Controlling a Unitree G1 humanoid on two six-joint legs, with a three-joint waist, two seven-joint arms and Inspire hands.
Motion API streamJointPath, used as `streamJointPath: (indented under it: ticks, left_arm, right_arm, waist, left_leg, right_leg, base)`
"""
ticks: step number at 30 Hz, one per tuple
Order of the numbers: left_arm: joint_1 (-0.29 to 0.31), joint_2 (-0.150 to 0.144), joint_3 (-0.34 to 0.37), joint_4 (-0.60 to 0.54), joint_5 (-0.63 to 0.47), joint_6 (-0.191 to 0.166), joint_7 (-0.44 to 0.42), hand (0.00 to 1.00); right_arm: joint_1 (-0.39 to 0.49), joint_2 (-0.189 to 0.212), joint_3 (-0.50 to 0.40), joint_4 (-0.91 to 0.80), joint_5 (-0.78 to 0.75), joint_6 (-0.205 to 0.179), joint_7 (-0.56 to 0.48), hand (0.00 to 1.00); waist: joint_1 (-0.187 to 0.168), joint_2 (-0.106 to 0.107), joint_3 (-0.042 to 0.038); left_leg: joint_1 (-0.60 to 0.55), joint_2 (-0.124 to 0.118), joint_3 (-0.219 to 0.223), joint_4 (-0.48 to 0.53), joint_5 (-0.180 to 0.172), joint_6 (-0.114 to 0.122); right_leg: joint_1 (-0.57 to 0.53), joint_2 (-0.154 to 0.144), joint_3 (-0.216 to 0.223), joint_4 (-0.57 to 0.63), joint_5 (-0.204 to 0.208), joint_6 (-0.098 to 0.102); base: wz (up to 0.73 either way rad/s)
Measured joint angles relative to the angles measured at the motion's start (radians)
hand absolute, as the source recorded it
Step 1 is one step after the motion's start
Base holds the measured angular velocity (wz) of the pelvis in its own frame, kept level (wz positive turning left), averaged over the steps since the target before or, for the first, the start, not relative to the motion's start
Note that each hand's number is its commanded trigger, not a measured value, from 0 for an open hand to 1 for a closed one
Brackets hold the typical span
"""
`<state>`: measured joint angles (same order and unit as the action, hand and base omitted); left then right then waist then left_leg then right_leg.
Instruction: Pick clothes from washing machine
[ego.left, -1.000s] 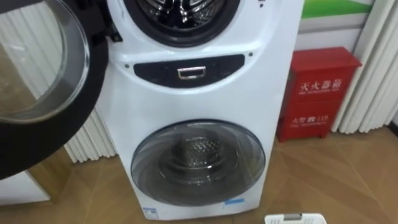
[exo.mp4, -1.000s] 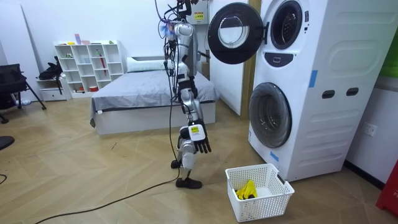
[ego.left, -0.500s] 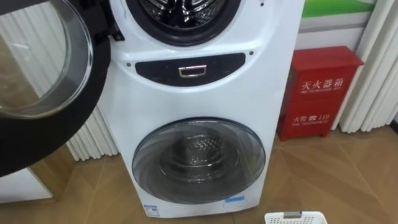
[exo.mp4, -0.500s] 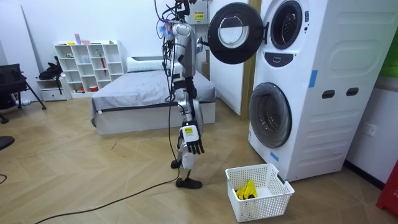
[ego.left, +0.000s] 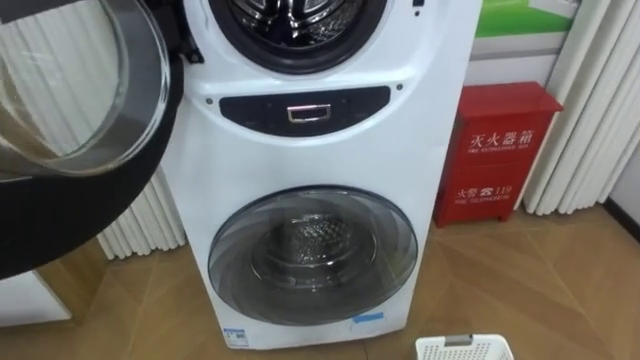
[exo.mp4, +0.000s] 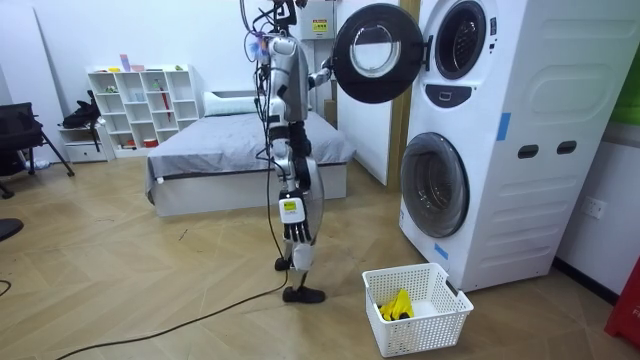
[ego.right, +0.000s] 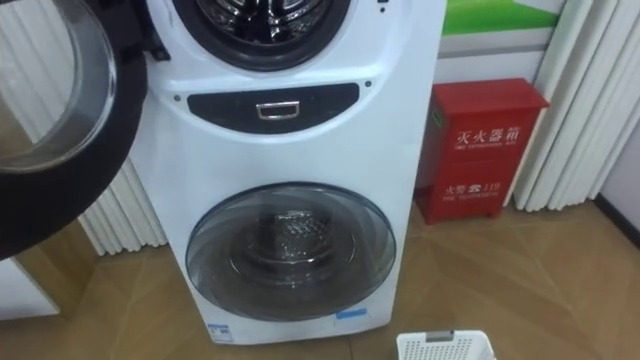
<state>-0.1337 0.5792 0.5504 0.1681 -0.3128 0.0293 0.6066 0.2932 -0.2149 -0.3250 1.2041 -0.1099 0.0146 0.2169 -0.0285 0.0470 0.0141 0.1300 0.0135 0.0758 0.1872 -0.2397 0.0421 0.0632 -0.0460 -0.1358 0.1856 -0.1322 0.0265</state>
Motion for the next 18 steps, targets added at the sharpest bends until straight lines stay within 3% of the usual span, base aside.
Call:
streamJointPath:
  ticks: [2, 6, 8, 12, 13, 18]
  left_arm:
    - [0.021, -0.063, -0.027, -0.175, 0.019, 0.002, -0.034, 0.00]
    - [0.031, -0.088, -0.117, -0.364, 0.055, 0.010, -0.135, 0.00]
    - [0.021, -0.093, -0.244, -0.480, 0.096, 0.018, -0.227, 0.00]
    - [0.013, -0.102, -0.348, -0.555, 0.117, 0.054, -0.392, 0.00]
    - [0.012, -0.103, -0.389, -0.579, 0.112, 0.067, -0.444, 0.00]
    - [-0.010, -0.116, -0.520, -0.588, 0.104, 0.099, -0.602, 0.00]
  right_arm:
    - [-0.008, 0.000, -0.001, 0.010, -0.027, 0.010, 0.017, 0.00]
    - [-0.068, 0.001, 0.030, 0.022, -0.046, 0.037, 0.035, 0.00]
    - [-0.088, -0.007, 0.061, 0.005, -0.062, 0.065, 0.029, 0.00]
    - [-0.104, -0.012, 0.087, -0.023, -0.077, 0.098, 0.024, 0.00]
    - [-0.112, -0.014, 0.100, -0.034, -0.072, 0.111, 0.023, 0.00]
    - [-0.124, -0.029, 0.153, -0.049, -0.045, 0.119, 0.001, 0.00]
  waist:
    - [0.002, 0.000, 0.0004]
    - [0.002, 0.000, 0.0008]
    - [-0.012, 0.005, 0.0001]
    - [-0.045, 0.017, -0.0028]
    - [-0.056, 0.026, 0.0005]
    - [-0.097, 0.051, -0.0118]
  left_leg:
    - [0.001, -0.008, -0.014, -0.005, 0.008, 0.013]
    - [-0.004, -0.013, -0.003, -0.011, 0.012, 0.023]
    - [-0.024, -0.019, 0.003, -0.009, 0.015, 0.026]
    - [-0.033, -0.027, 0.020, -0.013, 0.020, 0.034]
    - [-0.035, -0.027, 0.031, -0.015, 0.020, 0.034]
    - [-0.038, -0.019, 0.053, -0.024, 0.018, 0.030]
  right_leg:
    - [0.003, -0.006, 0.025, 0.000, 0.014, 0.010]
    - [0.002, -0.011, 0.035, -0.001, 0.039, 0.019]
    - [-0.012, -0.018, 0.032, -0.002, 0.051, 0.022]
    - [-0.024, -0.023, 0.030, -0.014, 0.054, 0.024]
    - [-0.032, -0.022, 0.025, -0.017, 0.054, 0.024]
    - [-0.054, -0.014, 0.022, -0.017, 0.050, 0.019]
  base:
    - [0.19]
    - [-0.06]
    - [-0.13]
    - [-0.19]
    - [-0.32]
    - [-0.17]
